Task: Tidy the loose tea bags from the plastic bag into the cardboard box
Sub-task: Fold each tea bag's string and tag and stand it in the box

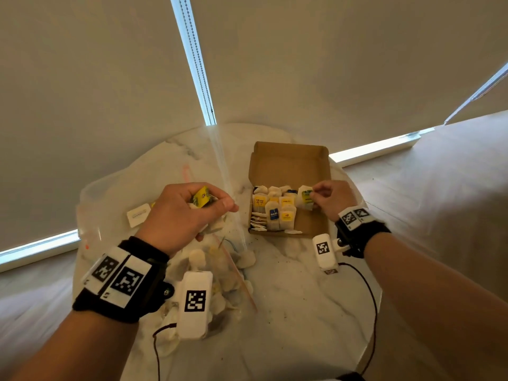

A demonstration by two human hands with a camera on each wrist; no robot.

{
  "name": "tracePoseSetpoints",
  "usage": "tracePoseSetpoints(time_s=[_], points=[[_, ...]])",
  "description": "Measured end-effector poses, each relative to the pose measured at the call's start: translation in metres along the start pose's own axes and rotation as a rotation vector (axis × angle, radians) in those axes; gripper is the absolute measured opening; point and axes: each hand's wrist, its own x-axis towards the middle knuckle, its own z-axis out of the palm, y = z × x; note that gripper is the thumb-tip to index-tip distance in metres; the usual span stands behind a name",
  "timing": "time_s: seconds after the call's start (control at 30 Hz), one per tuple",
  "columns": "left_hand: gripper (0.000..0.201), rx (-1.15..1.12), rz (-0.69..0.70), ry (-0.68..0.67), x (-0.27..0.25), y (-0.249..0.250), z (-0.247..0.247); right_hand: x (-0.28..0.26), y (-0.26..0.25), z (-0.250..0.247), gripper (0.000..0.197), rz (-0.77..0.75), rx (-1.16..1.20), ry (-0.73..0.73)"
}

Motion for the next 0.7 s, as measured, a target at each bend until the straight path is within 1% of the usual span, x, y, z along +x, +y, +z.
tracePoseSetpoints(time_s=[0.07,0.17,0.23,0.3,0.37,0.4,0.47,0.5,0.63,0.7], points=[[0.011,-0.009,0.003,-0.007,0.002,-0.001,0.0,0.001,0.008,0.013,0.01,0.032,0.017,-0.046],[0.012,-0.001,-0.003,-0.009,0.005,-0.004,0.0,-0.001,0.012,0.026,0.011,0.01,0.005,-0.123],[0.013,-0.001,-0.013,-0.006,0.007,-0.006,0.001,0.002,0.014,0.027,0.01,0.028,0.01,-0.085],[0.013,-0.006,-0.023,-0.009,0.008,-0.008,0.001,0.007,0.017,0.023,0.008,0.064,0.018,-0.005],[0.012,-0.006,-0.028,-0.017,0.009,-0.01,0.002,0.007,0.014,0.02,0.012,0.072,0.017,0.026],[0.012,-0.004,-0.028,-0.021,0.009,-0.011,0.002,0.005,0.012,0.023,0.011,0.063,0.037,0.005],[0.01,-0.007,-0.032,-0.026,0.01,-0.013,0.002,-0.002,0.005,0.034,0.007,0.015,0.086,-0.096],[0.008,-0.012,-0.036,-0.027,0.011,-0.013,0.003,-0.005,0.003,0.041,0.009,-0.012,0.081,-0.137],[0.012,-0.002,-0.041,-0.029,0.011,-0.013,0.001,-0.013,-0.004,0.059,0.008,-0.014,0.002,-0.255],[0.014,-0.001,-0.039,-0.022,0.01,-0.014,-0.001,-0.012,-0.008,0.061,0.006,-0.014,-0.051,-0.275]])
